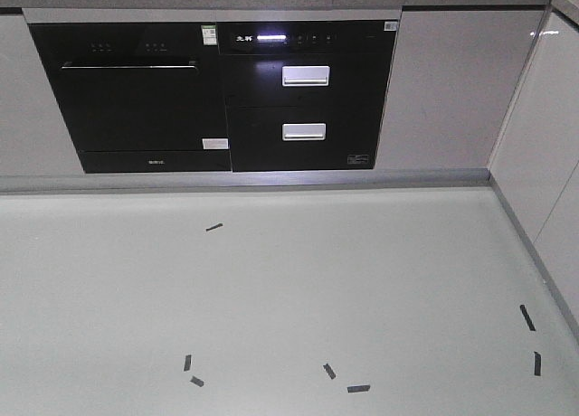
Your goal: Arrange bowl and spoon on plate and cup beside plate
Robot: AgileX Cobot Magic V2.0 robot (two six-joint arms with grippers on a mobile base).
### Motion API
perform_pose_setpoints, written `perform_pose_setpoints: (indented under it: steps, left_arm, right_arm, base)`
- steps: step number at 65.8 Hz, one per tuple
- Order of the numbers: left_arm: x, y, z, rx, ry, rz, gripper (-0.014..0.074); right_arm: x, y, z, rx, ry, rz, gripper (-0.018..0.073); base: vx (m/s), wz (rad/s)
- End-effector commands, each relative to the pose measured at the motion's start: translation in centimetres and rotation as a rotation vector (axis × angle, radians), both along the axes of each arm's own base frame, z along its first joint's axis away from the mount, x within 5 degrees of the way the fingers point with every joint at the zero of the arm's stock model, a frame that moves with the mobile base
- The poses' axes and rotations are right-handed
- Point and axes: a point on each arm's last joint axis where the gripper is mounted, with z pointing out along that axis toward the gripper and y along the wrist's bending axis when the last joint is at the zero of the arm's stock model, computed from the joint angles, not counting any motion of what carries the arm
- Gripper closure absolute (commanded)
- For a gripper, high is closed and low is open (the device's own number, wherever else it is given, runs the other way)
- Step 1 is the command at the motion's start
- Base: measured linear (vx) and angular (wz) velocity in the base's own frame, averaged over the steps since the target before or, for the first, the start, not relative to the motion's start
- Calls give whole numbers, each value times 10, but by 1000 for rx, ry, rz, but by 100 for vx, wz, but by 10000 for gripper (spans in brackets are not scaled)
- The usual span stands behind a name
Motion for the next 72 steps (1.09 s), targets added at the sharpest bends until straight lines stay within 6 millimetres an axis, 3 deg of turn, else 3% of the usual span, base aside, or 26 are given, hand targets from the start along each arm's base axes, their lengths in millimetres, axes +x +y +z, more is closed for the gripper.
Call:
perform_pose_setpoints:
  steps: [1, 72]
  left_arm:
    - [0, 0, -1, -5, -61, -3, 603]
    - [0, 0, -1, -5, -61, -3, 603]
  right_arm:
    - [0, -1, 7, -10, -75, -6, 564]
    - [0, -1, 7, -10, -75, -6, 564]
  base:
    - [2, 2]
    - [4, 0]
